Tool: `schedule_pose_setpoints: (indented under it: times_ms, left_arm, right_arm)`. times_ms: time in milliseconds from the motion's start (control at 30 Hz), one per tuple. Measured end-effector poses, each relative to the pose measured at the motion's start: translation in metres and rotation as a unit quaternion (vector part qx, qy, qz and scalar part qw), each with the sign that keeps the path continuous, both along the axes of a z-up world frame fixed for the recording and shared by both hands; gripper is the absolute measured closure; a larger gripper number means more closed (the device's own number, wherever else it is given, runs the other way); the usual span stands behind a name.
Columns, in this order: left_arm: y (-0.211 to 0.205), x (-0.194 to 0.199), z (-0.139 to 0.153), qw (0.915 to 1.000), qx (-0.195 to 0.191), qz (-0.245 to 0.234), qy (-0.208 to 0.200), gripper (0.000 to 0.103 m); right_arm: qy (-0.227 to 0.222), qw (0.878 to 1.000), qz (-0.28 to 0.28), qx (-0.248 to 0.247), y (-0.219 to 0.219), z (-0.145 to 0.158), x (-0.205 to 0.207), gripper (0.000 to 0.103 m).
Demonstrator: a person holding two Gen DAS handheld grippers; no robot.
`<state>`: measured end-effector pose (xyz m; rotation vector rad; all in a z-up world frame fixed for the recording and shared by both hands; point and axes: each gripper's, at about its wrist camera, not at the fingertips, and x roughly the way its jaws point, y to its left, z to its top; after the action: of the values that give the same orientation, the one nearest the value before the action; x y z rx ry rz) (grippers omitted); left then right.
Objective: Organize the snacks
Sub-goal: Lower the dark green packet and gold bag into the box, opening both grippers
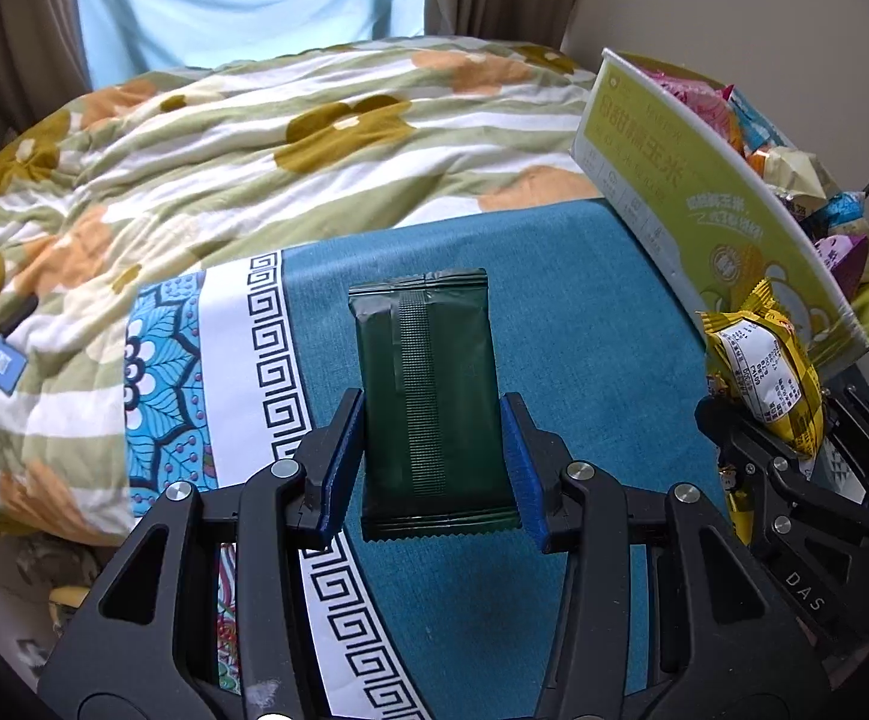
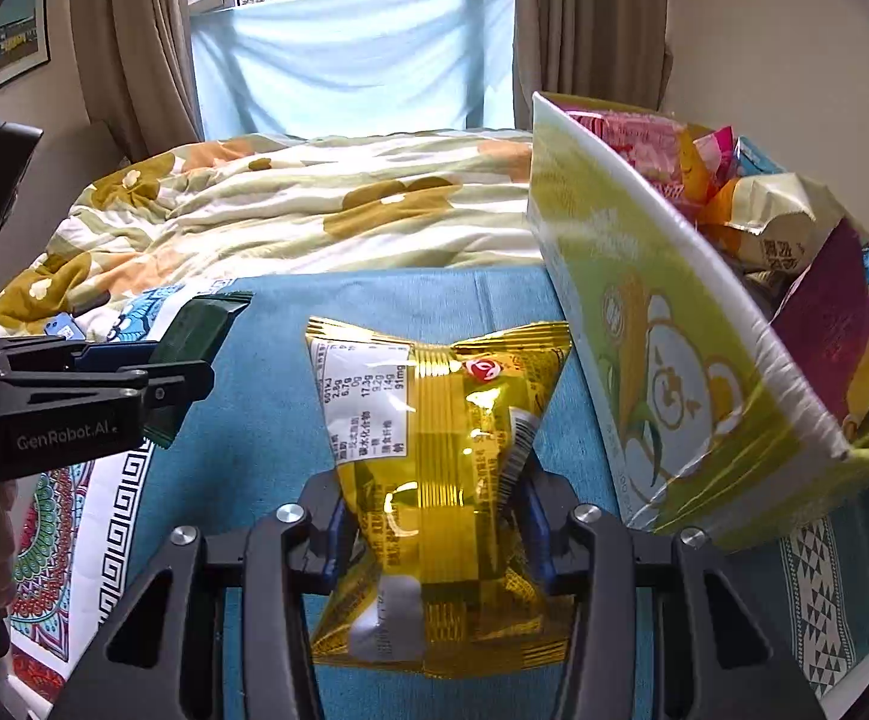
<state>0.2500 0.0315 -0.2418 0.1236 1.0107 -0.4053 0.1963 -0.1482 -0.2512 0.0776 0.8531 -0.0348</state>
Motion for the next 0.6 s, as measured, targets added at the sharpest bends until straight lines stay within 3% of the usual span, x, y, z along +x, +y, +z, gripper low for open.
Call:
schedule_pose_setpoints:
  times_ms: [300,600]
  left_arm:
    - [-0.004,-0.04,0.088,0.9981,-0.04,0.01,-0.047,0.062]
    - [-0.07,-0.044,0.148,0.9953,-0.056,0.003,-0.079,0.062]
  right_arm:
    - [-0.05,0.998,-0.002,0.026,-0.009,0.081,-0.033,0.062]
    - [-0.087,0.995,-0.025,0.037,-0.073,0.146,-0.047,0.062]
